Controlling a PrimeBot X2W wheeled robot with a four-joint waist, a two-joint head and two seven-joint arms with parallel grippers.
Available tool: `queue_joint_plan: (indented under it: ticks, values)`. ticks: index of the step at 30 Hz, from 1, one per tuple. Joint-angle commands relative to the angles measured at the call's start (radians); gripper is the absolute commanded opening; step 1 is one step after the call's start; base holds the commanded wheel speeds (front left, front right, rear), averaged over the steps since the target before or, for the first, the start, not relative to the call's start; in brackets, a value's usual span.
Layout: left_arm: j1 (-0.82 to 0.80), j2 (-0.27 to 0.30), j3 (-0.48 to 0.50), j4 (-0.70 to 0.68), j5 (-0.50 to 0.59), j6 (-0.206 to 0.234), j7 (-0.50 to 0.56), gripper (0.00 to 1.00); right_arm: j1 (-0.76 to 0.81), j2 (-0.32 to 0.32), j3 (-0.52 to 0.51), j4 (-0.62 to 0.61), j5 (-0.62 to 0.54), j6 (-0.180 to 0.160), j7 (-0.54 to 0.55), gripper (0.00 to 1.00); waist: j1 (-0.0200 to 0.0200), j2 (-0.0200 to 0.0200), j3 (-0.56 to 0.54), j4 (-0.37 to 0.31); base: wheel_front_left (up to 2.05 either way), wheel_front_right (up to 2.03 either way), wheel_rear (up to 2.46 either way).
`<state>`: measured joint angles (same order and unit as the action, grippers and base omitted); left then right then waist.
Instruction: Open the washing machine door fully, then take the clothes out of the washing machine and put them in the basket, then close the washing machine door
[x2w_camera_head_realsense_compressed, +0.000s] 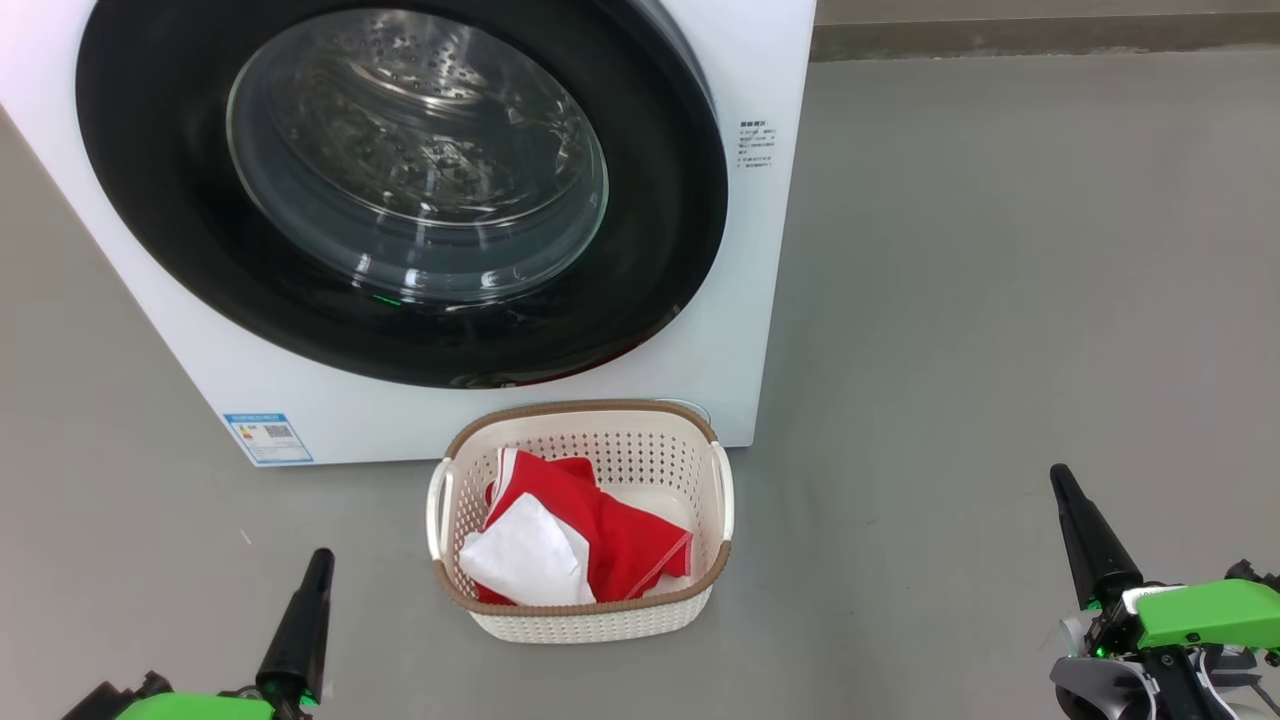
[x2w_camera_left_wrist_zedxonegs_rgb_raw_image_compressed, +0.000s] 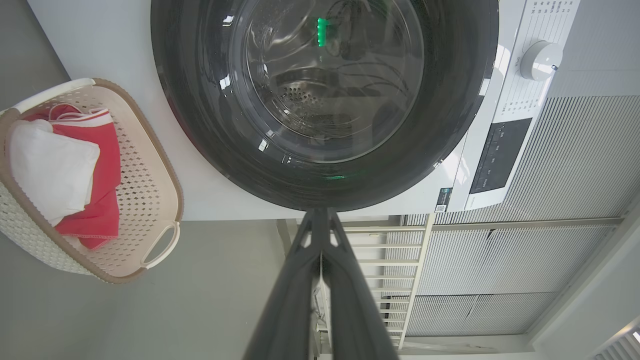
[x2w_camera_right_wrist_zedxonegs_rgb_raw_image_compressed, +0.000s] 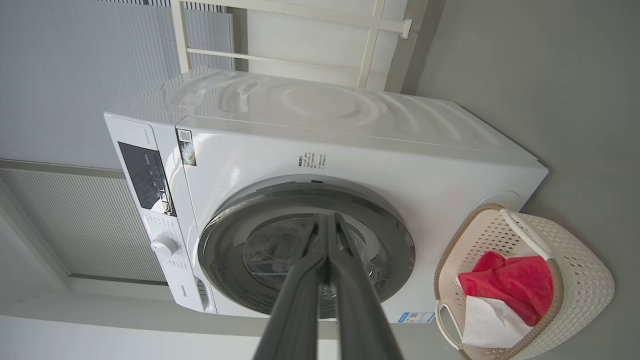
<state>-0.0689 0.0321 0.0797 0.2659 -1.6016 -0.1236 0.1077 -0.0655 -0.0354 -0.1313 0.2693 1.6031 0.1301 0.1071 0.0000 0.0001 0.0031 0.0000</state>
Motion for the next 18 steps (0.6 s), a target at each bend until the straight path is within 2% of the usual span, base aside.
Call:
queue_joint_plan:
  ticks: [1,18]
  values:
    - [-0.039,0.018,0.034,-0.021,-0.007,-0.007,0.006,0.0,-0.042,-0.015,0.018,-0.025,0.006,0.001,0.006,0.0,0.0,-0.0001,0.0,0.0,0.0,0.0,0.0]
    - [-0.039,0.018,0.034,-0.021,-0.007,-0.007,0.006,0.0,-0.042,-0.015,0.018,-0.025,0.006,0.001,0.006,0.0,0.0,-0.0001,0.0,0.0,0.0,0.0,0.0]
